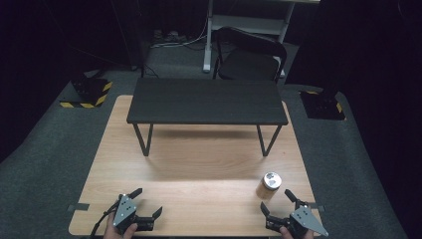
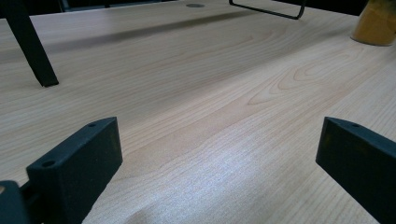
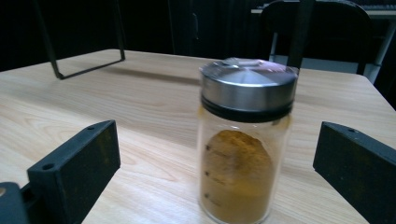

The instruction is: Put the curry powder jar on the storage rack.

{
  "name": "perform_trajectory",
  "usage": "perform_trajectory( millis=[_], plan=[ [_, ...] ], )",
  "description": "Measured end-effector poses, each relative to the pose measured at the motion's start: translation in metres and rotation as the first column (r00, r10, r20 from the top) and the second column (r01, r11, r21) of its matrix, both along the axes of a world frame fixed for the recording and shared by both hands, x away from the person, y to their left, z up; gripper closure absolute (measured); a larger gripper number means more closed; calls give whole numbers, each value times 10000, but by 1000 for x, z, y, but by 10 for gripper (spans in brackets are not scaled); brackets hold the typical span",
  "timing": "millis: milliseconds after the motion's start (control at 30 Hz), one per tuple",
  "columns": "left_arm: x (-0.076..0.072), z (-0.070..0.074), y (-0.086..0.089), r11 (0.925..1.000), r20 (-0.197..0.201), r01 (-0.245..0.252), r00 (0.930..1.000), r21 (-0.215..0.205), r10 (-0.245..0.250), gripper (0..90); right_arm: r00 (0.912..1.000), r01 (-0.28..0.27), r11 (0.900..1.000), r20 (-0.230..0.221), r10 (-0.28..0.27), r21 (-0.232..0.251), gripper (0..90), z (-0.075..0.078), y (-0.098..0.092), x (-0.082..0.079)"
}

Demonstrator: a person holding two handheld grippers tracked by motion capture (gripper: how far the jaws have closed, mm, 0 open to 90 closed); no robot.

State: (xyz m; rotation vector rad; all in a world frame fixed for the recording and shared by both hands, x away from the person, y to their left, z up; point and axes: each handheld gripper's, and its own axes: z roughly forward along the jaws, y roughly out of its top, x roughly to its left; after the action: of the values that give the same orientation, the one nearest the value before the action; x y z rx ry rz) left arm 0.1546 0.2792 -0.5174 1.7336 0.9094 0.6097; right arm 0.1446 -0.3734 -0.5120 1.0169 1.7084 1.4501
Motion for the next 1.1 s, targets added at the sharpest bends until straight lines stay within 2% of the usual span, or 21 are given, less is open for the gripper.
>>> perform_trajectory(
  millis=[233, 267, 500, 700, 733, 1000, 1100],
  plan=[
    [-1, 0, 0, 10000, 36, -10, 10000, 2, 9, 5, 9996, 108, 9999, -267, -111, -120, 1, -3, 3, 17],
    [-1, -1, 0, 10000, 50, -7, 10000, -15, 8, 5, 9994, 84, 9998, -346, -89, -156, 1, -4, 6, 23],
    [-1, -1, 0, 10000, 81, -1, 10000, -54, 2, 5, 9987, 261, 9995, -437, -268, -161, 7, -6, 18, 38],
    [-1, -2, 1, 10000, 95, 1, 10000, -90, 0, 5, 9978, 519, 9986, -412, -524, -134, 94, -11, 26, 47],
    [-1, -2, 1, 10000, 96, -2, 10000, -92, 3, 5, 9976, 564, 9983, -383, -570, -150, 154, -12, 28, 49],
    [-1, -2, 0, 10000, 90, -21, 10000, -82, 22, 5, 9969, 741, 9972, -264, -741, 2, 288, -16, 29, 51],
    [-2, -2, 0, 10000, 95, -38, 9999, -81, 39, 5, 9968, 756, 9971, -257, -756, -2, 301, -16, 29, 51]
  ],
)
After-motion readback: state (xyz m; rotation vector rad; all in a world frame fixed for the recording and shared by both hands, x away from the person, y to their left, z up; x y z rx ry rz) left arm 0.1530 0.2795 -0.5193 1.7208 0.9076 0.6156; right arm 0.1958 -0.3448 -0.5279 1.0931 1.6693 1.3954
